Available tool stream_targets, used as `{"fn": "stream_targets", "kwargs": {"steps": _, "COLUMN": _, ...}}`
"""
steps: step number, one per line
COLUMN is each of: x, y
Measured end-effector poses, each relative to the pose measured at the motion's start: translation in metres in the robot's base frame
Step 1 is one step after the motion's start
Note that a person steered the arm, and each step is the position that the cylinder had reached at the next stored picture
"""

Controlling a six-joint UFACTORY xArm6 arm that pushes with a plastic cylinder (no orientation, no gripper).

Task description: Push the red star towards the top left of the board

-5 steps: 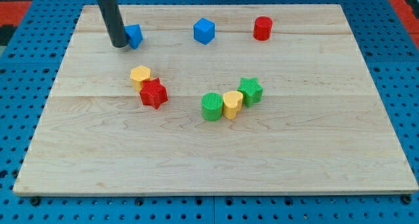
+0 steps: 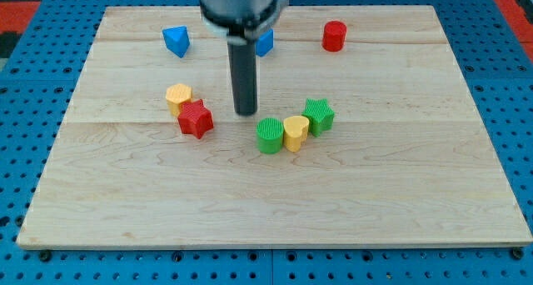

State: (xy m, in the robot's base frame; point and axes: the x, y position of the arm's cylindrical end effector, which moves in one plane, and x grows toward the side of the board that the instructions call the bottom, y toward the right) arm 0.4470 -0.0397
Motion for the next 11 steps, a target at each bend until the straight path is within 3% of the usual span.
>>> {"fn": "stream_targets", "kwargs": {"steps": 2, "x": 0.009, "y": -0.107}}
{"fn": "stream_targets", "kwargs": {"steps": 3, "x": -0.012, "y": -0.129}}
{"fn": "stream_targets", "kwargs": {"steps": 4, "x": -0.023, "y": -0.111}}
{"fn": "stream_targets", "kwargs": {"steps": 5, "x": -0.021, "y": -0.127}}
{"fn": "stream_targets", "kwargs": {"steps": 6, "x": -0.046, "y": -0.171}}
{"fn": "stream_targets", "kwargs": {"steps": 7, "x": -0.035, "y": -0.167}}
{"fn": "stream_targets", "kwargs": {"steps": 8, "x": -0.026, "y": -0.122}}
{"fn": "stream_targets", "kwargs": {"steps": 11, "x": -0.113, "y": -0.178}}
